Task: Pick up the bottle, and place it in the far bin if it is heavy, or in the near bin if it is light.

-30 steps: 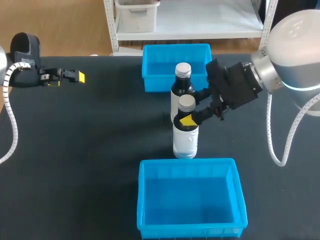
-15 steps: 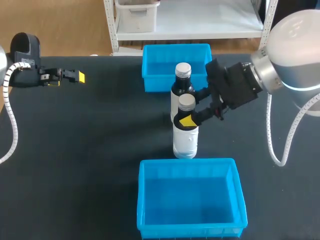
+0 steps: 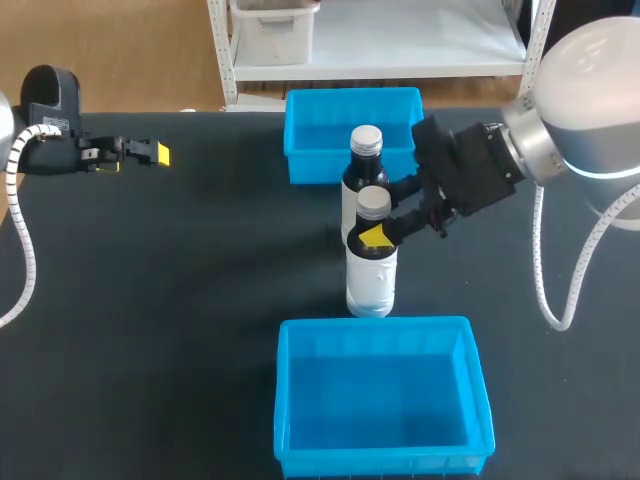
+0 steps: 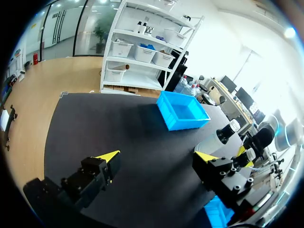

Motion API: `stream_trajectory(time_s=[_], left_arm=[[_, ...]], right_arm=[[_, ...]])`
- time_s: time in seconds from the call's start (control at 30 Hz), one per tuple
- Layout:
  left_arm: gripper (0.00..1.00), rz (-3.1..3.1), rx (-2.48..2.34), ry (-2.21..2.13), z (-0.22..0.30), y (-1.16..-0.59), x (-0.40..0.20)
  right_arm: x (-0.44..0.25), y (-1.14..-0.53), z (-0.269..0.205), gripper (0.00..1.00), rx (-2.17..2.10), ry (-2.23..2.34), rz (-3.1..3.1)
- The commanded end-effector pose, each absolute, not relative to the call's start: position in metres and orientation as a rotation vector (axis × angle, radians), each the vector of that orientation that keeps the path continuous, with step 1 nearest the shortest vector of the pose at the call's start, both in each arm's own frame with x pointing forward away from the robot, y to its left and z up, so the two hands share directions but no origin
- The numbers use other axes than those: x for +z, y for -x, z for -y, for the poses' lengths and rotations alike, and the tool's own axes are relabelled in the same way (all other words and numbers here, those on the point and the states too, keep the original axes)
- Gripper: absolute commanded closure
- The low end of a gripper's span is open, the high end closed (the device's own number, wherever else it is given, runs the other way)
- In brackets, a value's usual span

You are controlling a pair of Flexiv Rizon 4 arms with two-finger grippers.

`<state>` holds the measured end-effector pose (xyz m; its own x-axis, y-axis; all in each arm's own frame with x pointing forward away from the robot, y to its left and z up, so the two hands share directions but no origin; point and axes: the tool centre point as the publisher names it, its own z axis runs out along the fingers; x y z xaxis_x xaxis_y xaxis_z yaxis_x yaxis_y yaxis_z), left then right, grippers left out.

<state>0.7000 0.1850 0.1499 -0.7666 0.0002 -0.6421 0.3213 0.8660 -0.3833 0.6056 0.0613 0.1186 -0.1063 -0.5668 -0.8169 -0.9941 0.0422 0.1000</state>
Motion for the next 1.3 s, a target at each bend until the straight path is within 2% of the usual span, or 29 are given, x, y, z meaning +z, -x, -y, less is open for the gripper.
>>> stream_trajectory(time_s=[0.03,0.2,0.97,1.1,1.2,1.23,1.3], left_arm=[[0.0,-2.374,-0.636,-0.232,-0.185,-0.7,0.1499],[0.0,-2.374,-0.636,-0.232,-0.185,-0.7,0.1499],[0.0,-2.374,-0.636,-0.232,-0.185,-0.7,0.1499],[0.0,-2.374,-0.636,-0.232,-0.185,-0.7,0.1499],[0.0,-2.374,-0.636,-0.232,-0.185,-0.7,0.1499],[0.0,-2.374,-0.636,-0.232,-0.185,-0.7,0.1499],[0.0,-2.374,-0.636,-0.232,-0.185,-0.7,0.1499]], right_arm=[[0.1167,-0.6068,-0.062,0.57,0.94,1.581,-1.736],[0.1169,-0.6069,-0.0621,0.61,0.941,1.582,-1.734],[0.1144,-0.5974,-0.0568,0.61,0.904,1.591,-1.713],[0.1146,-0.5986,-0.0574,0.75,0.909,1.591,-1.712],[0.1144,-0.5994,-0.0578,0.78,0.911,1.59,-1.714],[0.1143,-0.5994,-0.0579,0.85,0.911,1.59,-1.715],[0.1142,-0.5995,-0.0579,0.91,0.912,1.59,-1.715]])
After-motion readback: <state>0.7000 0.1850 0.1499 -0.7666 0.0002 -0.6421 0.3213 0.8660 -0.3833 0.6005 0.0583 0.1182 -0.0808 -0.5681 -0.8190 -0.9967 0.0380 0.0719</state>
